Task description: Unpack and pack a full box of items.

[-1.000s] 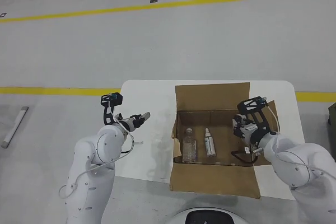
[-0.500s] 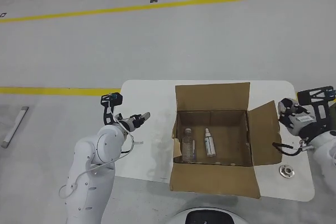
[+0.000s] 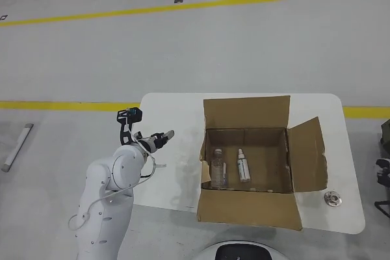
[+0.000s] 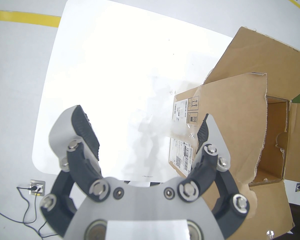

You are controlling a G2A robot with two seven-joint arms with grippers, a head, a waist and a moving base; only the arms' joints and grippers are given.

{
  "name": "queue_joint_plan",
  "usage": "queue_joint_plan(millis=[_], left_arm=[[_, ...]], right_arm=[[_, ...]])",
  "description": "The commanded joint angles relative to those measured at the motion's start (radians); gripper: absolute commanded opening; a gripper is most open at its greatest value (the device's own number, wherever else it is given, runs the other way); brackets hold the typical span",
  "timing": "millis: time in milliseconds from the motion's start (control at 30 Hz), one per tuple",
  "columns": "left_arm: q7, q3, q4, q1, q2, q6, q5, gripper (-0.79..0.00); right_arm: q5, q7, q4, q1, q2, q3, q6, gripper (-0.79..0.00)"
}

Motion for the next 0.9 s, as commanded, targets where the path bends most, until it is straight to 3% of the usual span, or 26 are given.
queue_joint_plan(millis=[0, 300, 400, 633, 867], left_arm=[[0.0, 0.0, 0.0, 0.0, 0.0, 0.0, 0.0, 0.0], [0.0, 0.0, 0.0, 0.0, 0.0, 0.0, 0.0, 0.0], [0.0, 0.0, 0.0, 0.0, 0.0, 0.0, 0.0, 0.0], [0.0, 0.0, 0.0, 0.0, 0.0, 0.0, 0.0, 0.0], [0.0, 0.0, 0.0, 0.0, 0.0, 0.0, 0.0, 0.0]], right_arm=[[-0.04, 0.015, 0.004, 0.0, 0.002, -0.014, 0.006, -0.785], [-0.04, 0.015, 0.004, 0.0, 0.002, -0.014, 0.006, -0.785], [-0.141, 0.023, 0.031, -0.019, 0.005, -0.067, 0.003, -0.785], [-0.129, 0.237, 0.203, 0.073, 0.02, -0.176, -0.007, -0.785], [-0.082, 0.308, 0.271, 0.155, 0.03, -0.229, -0.026, -0.785]])
